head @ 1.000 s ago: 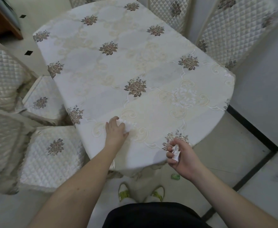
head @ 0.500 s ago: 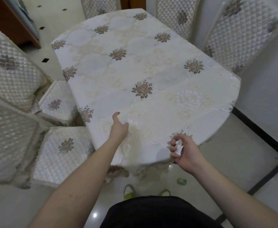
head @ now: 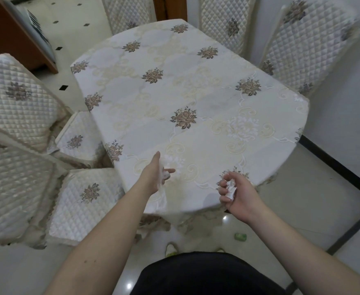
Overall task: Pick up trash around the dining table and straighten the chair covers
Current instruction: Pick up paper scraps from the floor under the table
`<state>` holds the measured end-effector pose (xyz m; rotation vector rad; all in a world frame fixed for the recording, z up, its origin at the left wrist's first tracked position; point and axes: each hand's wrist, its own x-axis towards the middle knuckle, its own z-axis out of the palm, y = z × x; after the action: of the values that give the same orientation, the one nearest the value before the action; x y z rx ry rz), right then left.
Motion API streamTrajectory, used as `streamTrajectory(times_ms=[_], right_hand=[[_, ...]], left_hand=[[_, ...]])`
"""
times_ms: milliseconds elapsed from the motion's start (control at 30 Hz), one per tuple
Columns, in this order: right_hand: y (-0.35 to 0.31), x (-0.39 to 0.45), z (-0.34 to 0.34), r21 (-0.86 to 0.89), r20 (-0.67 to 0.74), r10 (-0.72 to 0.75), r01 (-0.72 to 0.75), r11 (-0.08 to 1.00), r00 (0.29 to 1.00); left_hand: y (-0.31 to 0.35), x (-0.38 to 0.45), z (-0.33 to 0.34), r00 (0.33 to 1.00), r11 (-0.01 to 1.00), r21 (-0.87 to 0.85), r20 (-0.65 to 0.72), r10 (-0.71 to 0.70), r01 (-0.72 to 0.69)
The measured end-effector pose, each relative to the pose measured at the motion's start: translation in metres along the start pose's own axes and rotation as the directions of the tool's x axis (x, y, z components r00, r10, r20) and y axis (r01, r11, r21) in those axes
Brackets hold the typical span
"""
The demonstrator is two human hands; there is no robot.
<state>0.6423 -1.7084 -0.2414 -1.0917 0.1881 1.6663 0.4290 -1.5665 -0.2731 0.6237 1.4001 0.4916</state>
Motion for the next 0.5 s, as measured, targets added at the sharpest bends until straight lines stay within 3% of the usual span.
streamTrajectory(times_ms=[100, 233, 300, 400, 500], right_hand=[[0.002, -0.001, 0.0, 0.005, -0.009, -0.017, 0.017, 1.0, 1.0], [0.005, -0.004, 0.002, 0.015, -0.012, -0.06, 0.06, 0.998, 0.998], [0.008, -0.007, 0.004, 0.027, -0.021, -0.085, 0.086, 0.996, 0.996], [0.013, -0.009, 0.003, 0.054, -0.032, -0.121, 0.123, 0.991, 0.992], [0.023, -0.009, -0.001, 0.067, -0.059, -0.155, 0.159, 0.985, 0.986]], left_hand=[[-0.002, 0.0, 0.002, 0.989, 0.998, 0.016, -0.138, 0.056, -0.055], [-0.004, 0.01, -0.005, 0.949, 0.973, 0.042, -0.212, 0.232, -0.229], [-0.001, 0.015, -0.007, 0.884, 0.937, 0.1, -0.309, 0.35, -0.336], [0.008, 0.026, -0.012, 0.735, 0.88, 0.253, -0.483, 0.476, -0.403], [0.009, 0.036, -0.02, 0.656, 0.747, 0.432, -0.369, 0.658, -0.506]])
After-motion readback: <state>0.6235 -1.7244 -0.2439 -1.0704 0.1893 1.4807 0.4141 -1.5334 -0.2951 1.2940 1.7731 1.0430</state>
